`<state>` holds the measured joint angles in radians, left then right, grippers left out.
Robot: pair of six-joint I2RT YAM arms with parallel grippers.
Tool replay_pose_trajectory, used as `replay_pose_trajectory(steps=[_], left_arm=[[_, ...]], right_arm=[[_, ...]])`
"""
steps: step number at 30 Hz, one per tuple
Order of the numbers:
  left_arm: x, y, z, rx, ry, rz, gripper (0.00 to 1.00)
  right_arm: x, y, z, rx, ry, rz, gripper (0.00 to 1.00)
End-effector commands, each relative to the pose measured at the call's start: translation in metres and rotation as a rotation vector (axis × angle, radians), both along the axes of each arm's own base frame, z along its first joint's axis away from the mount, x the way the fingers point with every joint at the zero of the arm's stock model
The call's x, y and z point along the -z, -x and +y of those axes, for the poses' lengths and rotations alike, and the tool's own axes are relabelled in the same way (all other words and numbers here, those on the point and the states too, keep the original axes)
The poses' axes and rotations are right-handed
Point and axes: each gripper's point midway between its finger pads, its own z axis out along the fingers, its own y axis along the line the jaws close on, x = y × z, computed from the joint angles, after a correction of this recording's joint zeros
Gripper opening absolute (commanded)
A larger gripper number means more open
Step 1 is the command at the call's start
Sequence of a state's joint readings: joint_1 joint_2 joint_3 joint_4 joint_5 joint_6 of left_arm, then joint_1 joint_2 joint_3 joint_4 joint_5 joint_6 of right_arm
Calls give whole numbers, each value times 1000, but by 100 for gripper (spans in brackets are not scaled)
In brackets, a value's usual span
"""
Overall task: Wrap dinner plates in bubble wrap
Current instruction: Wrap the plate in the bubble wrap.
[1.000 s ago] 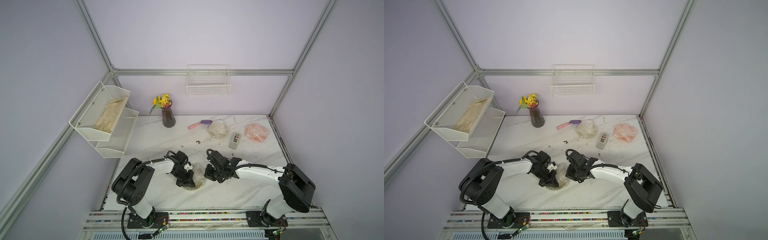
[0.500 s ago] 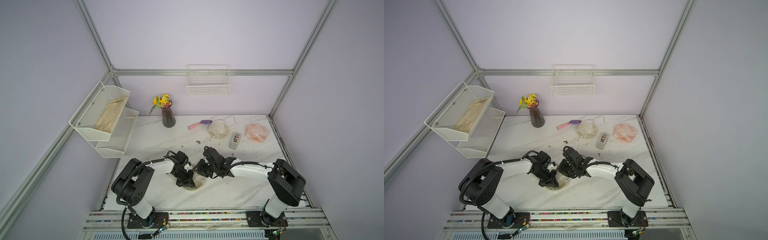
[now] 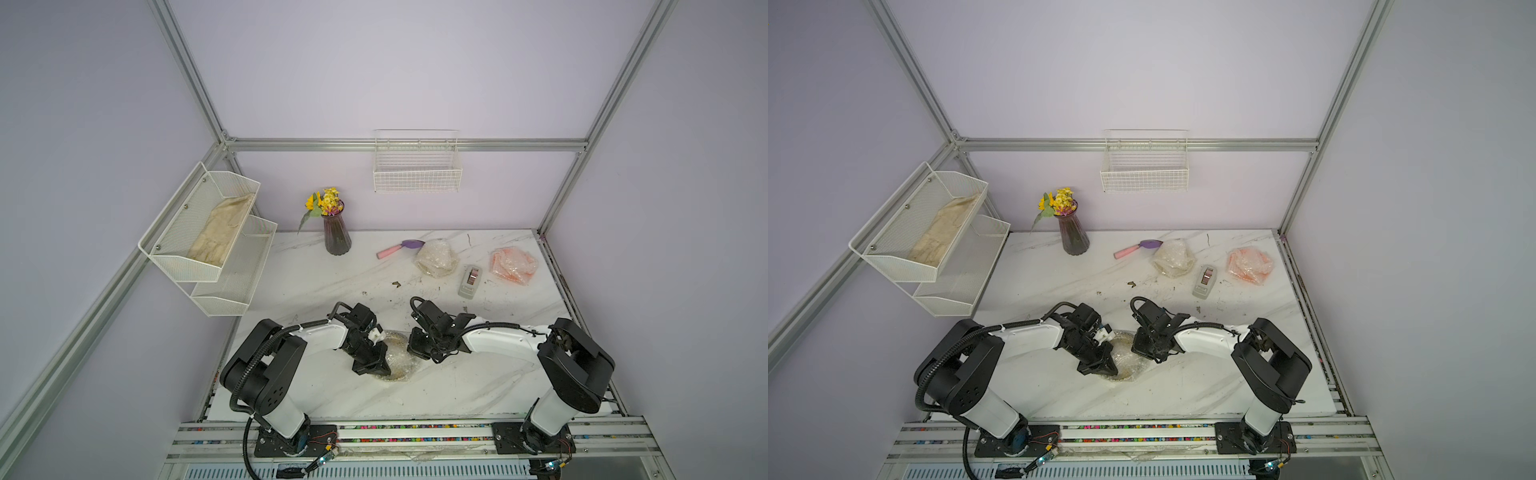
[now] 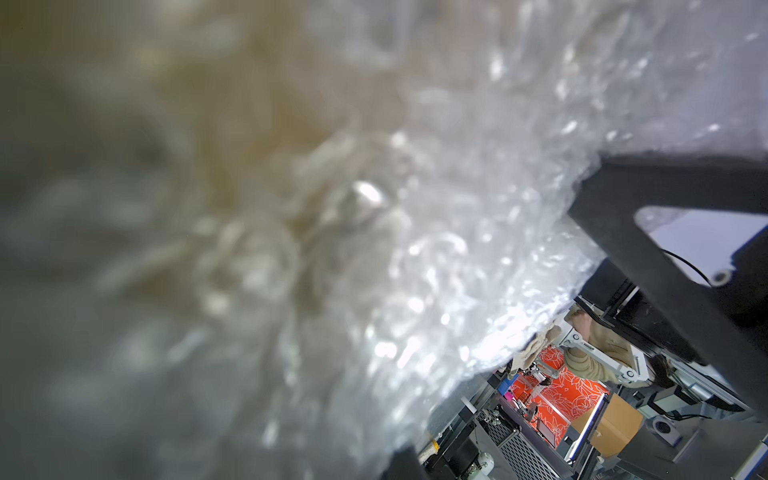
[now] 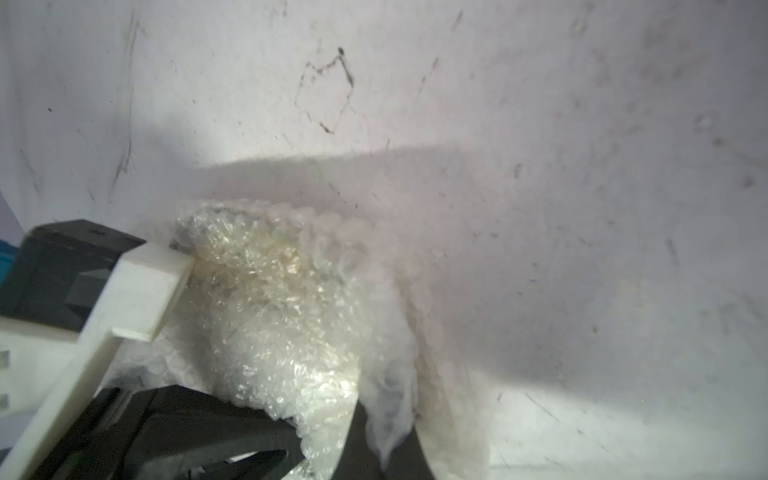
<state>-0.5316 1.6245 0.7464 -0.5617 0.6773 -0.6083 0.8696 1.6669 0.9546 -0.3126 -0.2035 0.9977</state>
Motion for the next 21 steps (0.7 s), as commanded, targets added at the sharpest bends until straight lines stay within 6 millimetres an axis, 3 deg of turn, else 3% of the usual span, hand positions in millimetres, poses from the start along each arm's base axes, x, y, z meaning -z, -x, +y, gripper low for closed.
replay_pose_trajectory(steps=[1, 4, 8, 12, 13, 16, 21], left_arm=[[41, 30, 48, -17, -265, 98, 0], [41, 29, 46, -14, -259, 99, 0], [39, 28, 46, -15, -254, 95, 0], [41, 29, 46, -9, -254, 100, 0], [41, 29, 45, -8, -255, 99, 0], [40, 28, 45, -11, -255, 96, 0], [34, 24, 45, -16, -252, 73, 0]], right_arm=[[10, 5, -47, -11, 236, 32, 7], [-25, 4, -51, -19, 235, -1, 17], [-73, 1, -44, -67, 194, -50, 17], [-102, 0, 38, -94, -241, -35, 11], [-97, 2, 51, -93, -307, -4, 10], [-66, 6, 65, -58, -372, 68, 5], [-10, 21, 55, -40, -324, 159, 4]])
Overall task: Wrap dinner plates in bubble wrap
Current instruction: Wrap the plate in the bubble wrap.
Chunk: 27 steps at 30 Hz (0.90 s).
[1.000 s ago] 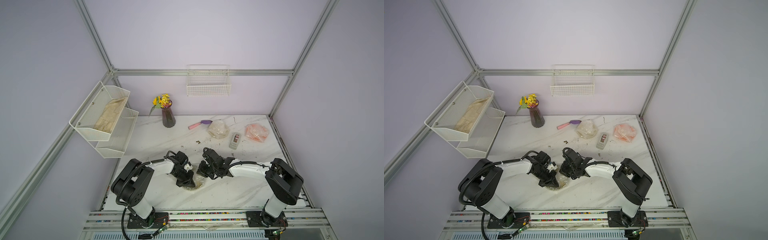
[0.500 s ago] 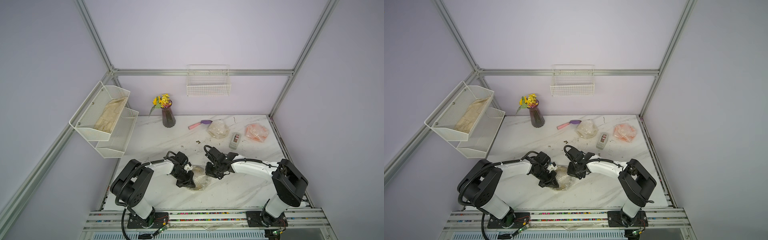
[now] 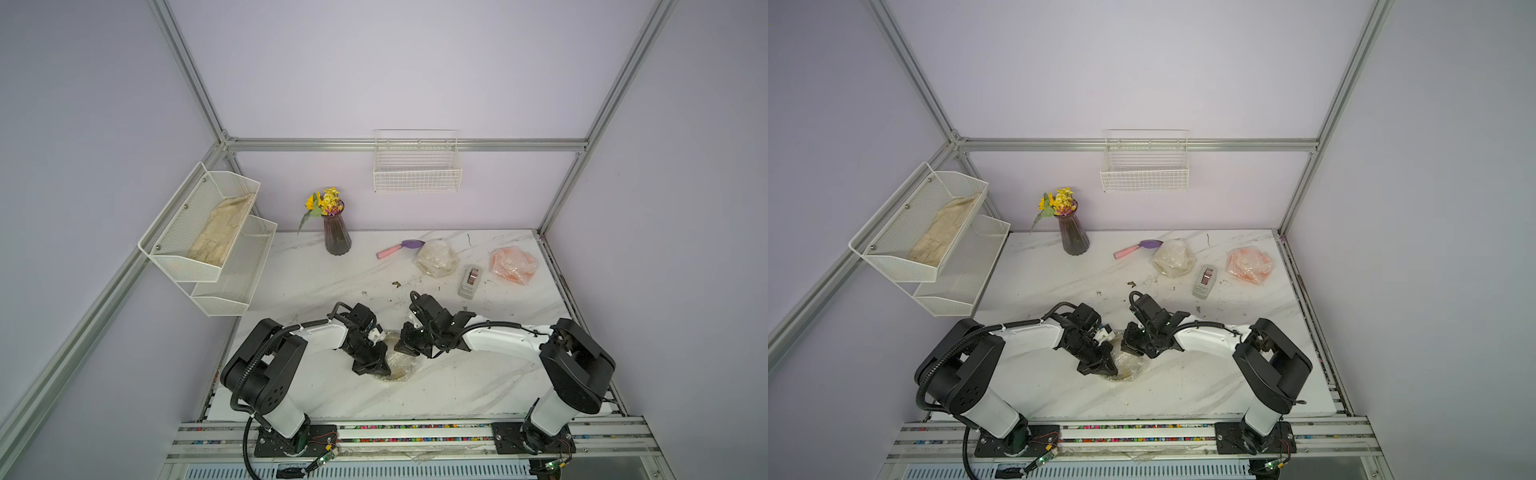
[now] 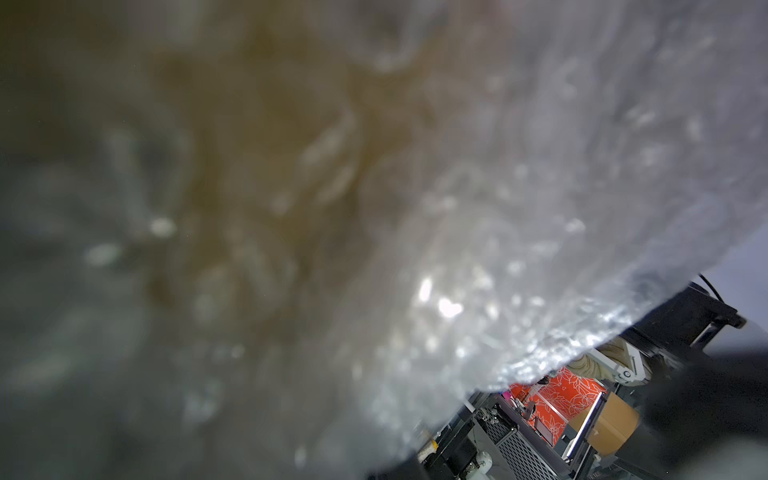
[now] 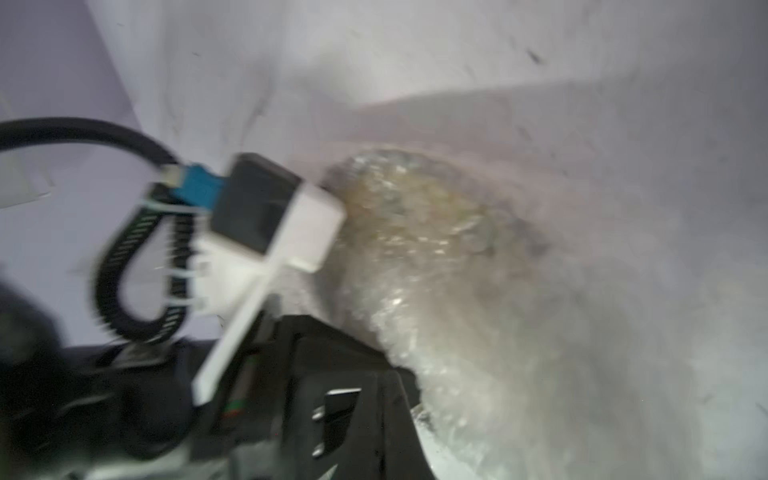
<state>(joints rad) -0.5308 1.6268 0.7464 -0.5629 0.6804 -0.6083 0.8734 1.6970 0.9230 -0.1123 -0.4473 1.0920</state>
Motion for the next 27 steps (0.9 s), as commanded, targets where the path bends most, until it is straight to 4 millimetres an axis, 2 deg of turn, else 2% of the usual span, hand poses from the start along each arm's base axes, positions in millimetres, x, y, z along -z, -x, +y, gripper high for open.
replay_pose_trajectory(steps=[1, 4, 7, 9, 12, 13, 16, 20, 21, 24, 27], left_arm=[[32, 22, 45, -16, -255, 64, 0], [19, 15, 44, -22, -262, 30, 2], [-12, -4, 44, -36, -273, -58, 14], [-37, -19, 49, -55, -295, -126, 30], [-71, -42, 71, -111, -351, -207, 53], [-88, -51, 80, -139, -348, -258, 60], [-109, -73, 106, -187, -363, -323, 74], [-120, -97, 128, -214, -342, -344, 81], [-108, -101, 130, -205, -343, -303, 81], [-101, -114, 131, -190, -297, -289, 75], [-102, -126, 123, -195, -209, -298, 72]], right_arm=[[15, 9, 4, 10, -39, 63, 3], [55, 25, -31, 27, 125, 116, 0], [77, 38, -59, 13, 252, 141, 0], [83, 43, -64, 13, 265, 153, 0], [83, 43, -65, 9, 266, 151, 0], [82, 43, -65, 7, 266, 151, 0], [80, 42, -62, 4, 260, 149, 0], [79, 41, -60, -3, 259, 150, 0], [78, 41, -60, -3, 259, 148, 0], [77, 40, -60, -2, 260, 143, 0], [76, 40, -61, 0, 264, 141, 0]])
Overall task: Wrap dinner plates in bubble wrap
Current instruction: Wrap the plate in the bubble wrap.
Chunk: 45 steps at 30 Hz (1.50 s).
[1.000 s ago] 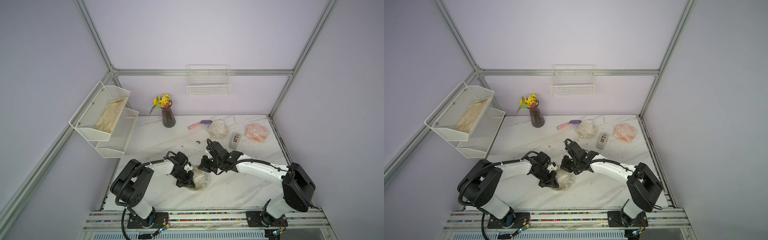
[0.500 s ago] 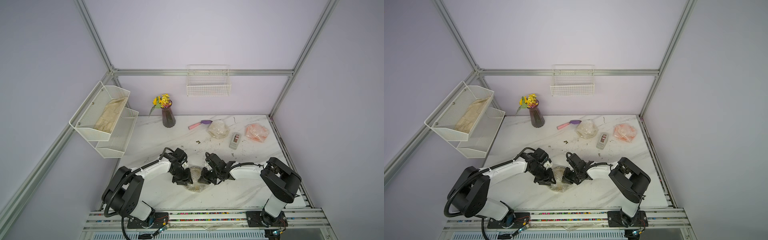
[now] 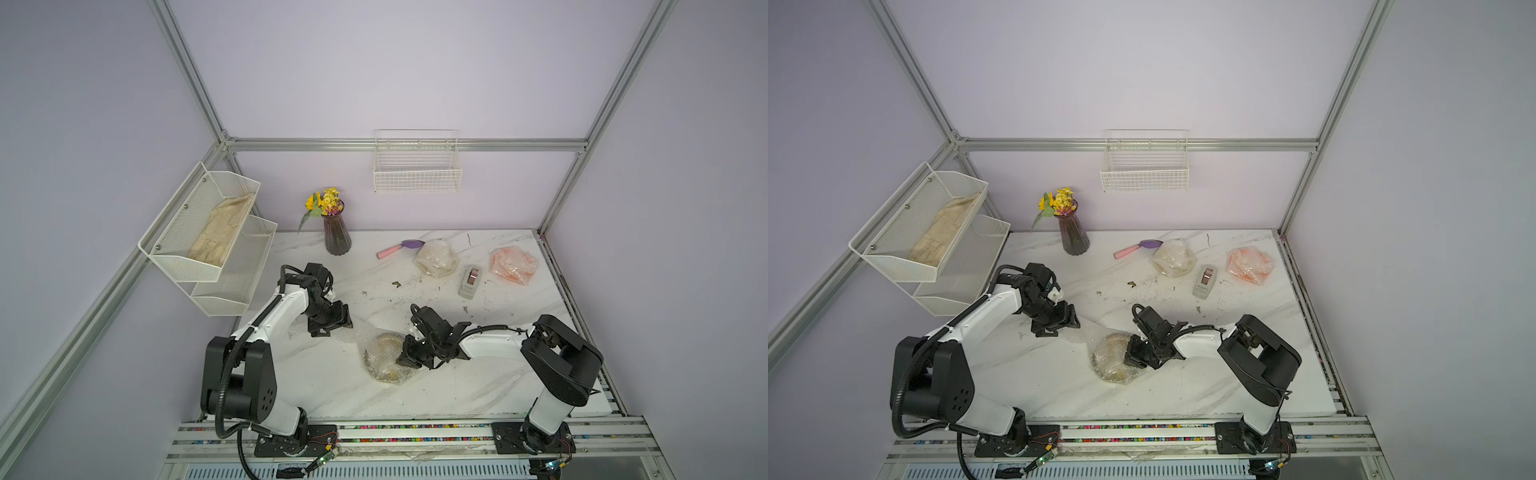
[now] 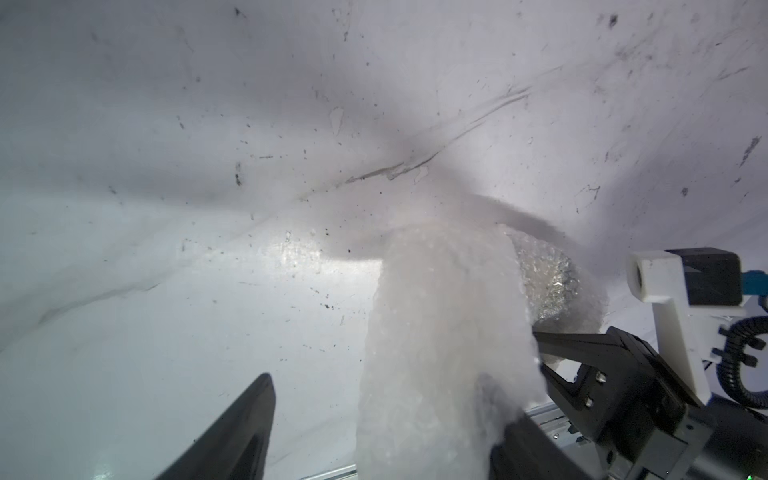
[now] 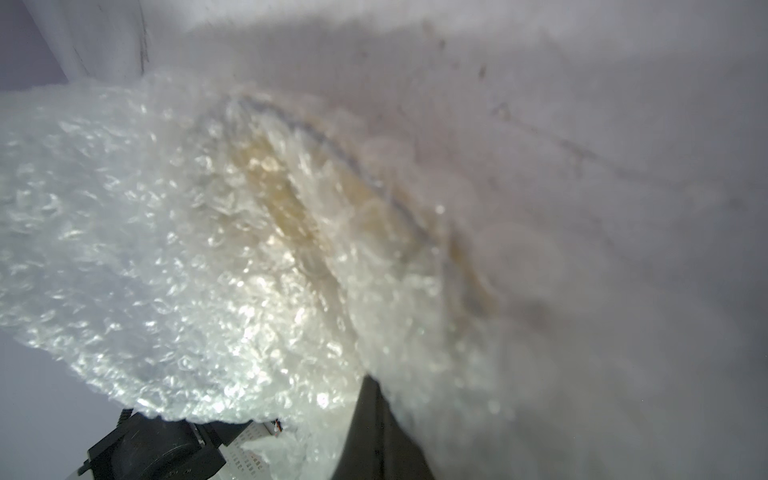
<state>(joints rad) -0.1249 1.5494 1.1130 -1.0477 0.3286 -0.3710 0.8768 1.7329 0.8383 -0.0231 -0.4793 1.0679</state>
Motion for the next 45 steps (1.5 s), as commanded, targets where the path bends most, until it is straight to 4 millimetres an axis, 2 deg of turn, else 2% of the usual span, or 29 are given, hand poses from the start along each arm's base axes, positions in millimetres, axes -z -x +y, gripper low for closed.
replay_pose_trajectory(steps=[1, 3, 7, 9, 12, 15, 18, 22, 25, 30, 33, 40, 45], left_arm=[[-32, -29, -17, 71, 130, -128, 65], [-37, -33, -25, 82, 176, -147, 51], [-45, -34, -29, 90, 203, -169, 12], [-54, -37, -34, 102, 238, -192, 2], [-75, -44, -52, 119, 304, -219, 0], [-96, -44, -83, 172, 336, -239, 0], [-97, -29, -117, 217, 362, -193, 0], [-77, 1, -152, 238, 401, -136, 0], [-55, 26, -171, 237, 438, -80, 0], [-9, 63, -187, 229, 461, 9, 0], [18, 83, -187, 226, 444, 55, 0], [66, 113, -167, 230, 381, 156, 0], [101, 124, -159, 237, 323, 247, 0]], right_arm=[[48, 26, -54, 38, 262, 110, 0], [48, 26, -55, 41, 263, 111, 0], [48, 24, -54, 52, 261, 107, 0], [49, 23, -53, 59, 259, 108, 0], [50, 22, -49, 64, 249, 103, 0], [53, 21, -44, 79, 244, 98, 0], [57, 17, -43, 117, 237, 95, 0], [61, 13, -42, 159, 230, 85, 0], [63, 13, -45, 178, 232, 84, 0], [66, 12, -46, 197, 232, 84, 0], [66, 10, -49, 209, 243, 76, 0], [58, 3, -51, 228, 261, 37, 0], [45, -4, -41, 219, 219, 4, 0]])
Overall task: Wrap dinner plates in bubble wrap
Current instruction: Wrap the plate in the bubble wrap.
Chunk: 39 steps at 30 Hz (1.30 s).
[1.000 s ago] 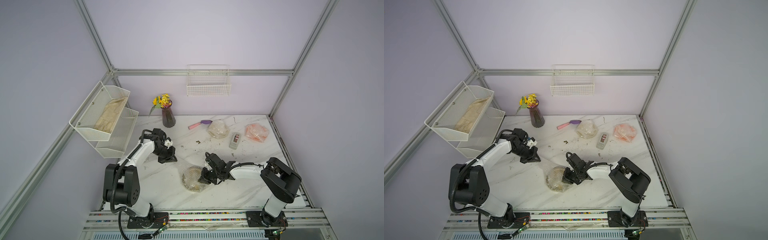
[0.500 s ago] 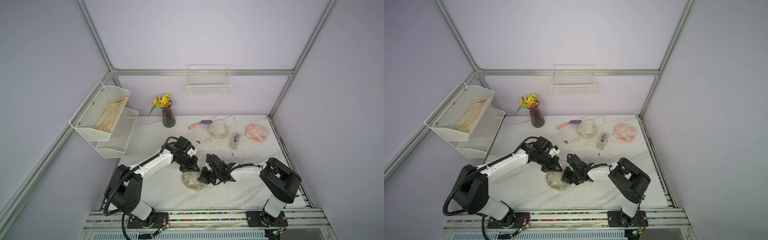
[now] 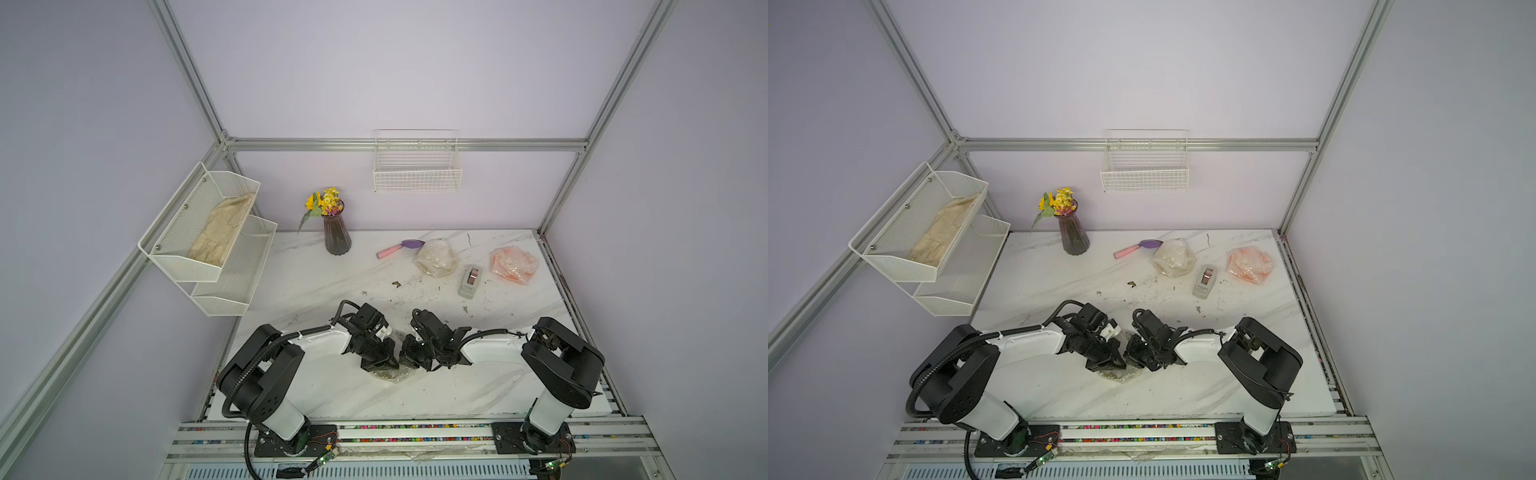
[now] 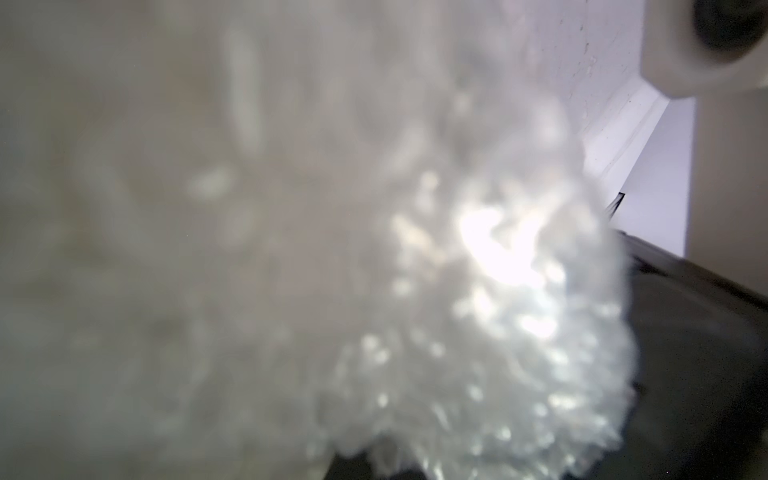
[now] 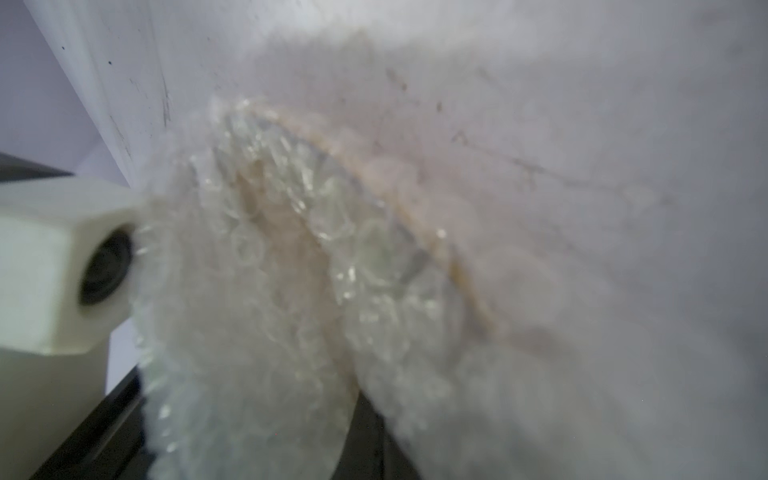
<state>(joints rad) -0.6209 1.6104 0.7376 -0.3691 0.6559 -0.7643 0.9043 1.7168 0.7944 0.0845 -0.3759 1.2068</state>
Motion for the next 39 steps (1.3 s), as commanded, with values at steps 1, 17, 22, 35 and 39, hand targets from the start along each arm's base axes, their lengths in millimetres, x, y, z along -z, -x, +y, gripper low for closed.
replay_pose_trajectory(steps=[1, 17, 22, 35, 39], left_arm=[[45, 38, 14, 52, -90, 156, 0], [77, 58, 42, 62, -245, 244, 0], [69, 50, 37, 53, -224, 215, 0], [-82, -14, -9, 6, 36, -119, 58], [-101, -32, -16, 8, 41, -158, 61]], right_arm=[[43, 6, -44, 83, 222, 47, 0], [-79, -25, -7, 5, 16, -162, 11], [-29, -13, -12, 34, 48, -10, 8], [25, -12, -94, 38, 352, 27, 0], [24, -12, -92, 8, 359, 21, 0]])
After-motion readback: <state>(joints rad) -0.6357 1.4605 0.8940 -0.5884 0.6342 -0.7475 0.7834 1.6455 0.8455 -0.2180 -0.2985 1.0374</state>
